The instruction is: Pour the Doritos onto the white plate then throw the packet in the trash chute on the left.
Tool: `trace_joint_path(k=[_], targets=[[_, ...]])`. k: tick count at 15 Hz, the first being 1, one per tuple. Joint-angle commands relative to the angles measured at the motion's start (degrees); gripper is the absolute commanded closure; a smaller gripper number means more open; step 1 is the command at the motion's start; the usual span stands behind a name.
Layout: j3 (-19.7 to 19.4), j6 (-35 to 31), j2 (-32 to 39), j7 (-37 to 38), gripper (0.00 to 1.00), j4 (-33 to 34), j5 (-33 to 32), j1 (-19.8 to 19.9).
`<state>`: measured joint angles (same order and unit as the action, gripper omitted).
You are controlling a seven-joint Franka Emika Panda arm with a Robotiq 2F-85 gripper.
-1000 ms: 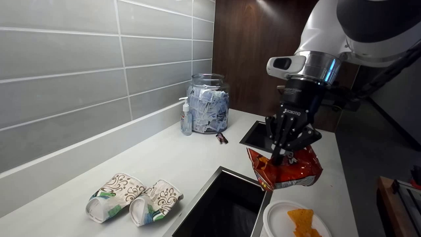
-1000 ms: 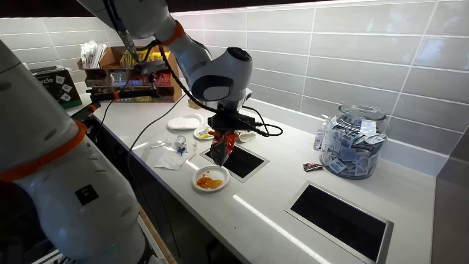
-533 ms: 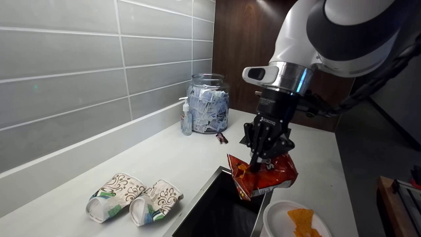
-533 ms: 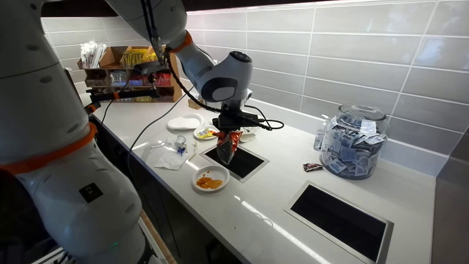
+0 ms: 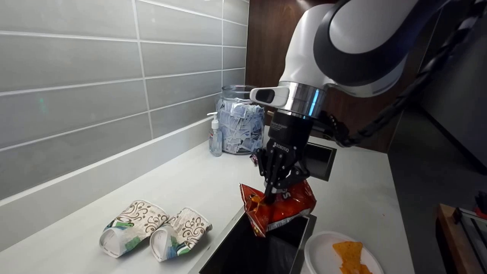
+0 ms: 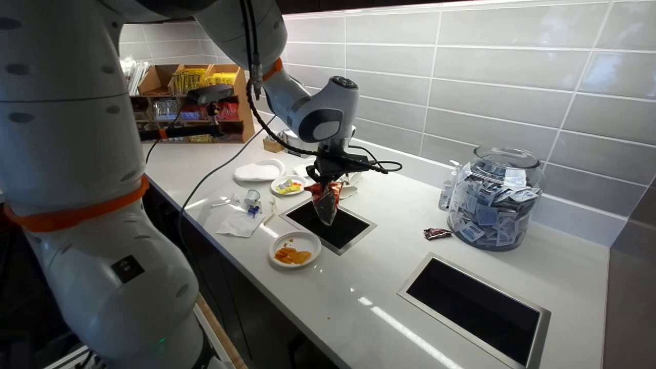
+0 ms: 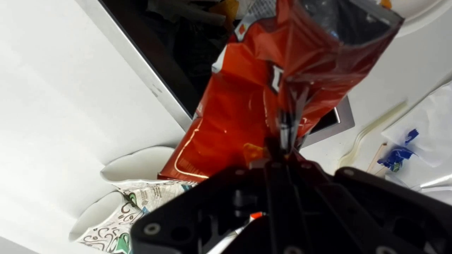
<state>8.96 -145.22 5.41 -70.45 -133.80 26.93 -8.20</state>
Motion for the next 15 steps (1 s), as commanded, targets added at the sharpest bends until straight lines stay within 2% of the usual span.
trace_joint_path(k=[1, 15], targets=[[1.1, -0.4, 3.9, -0.5, 1.0, 3.5, -2.9, 0.7], [2.4, 0.1, 6.6, 0.2, 1.0, 6.4, -7.8, 1.7]])
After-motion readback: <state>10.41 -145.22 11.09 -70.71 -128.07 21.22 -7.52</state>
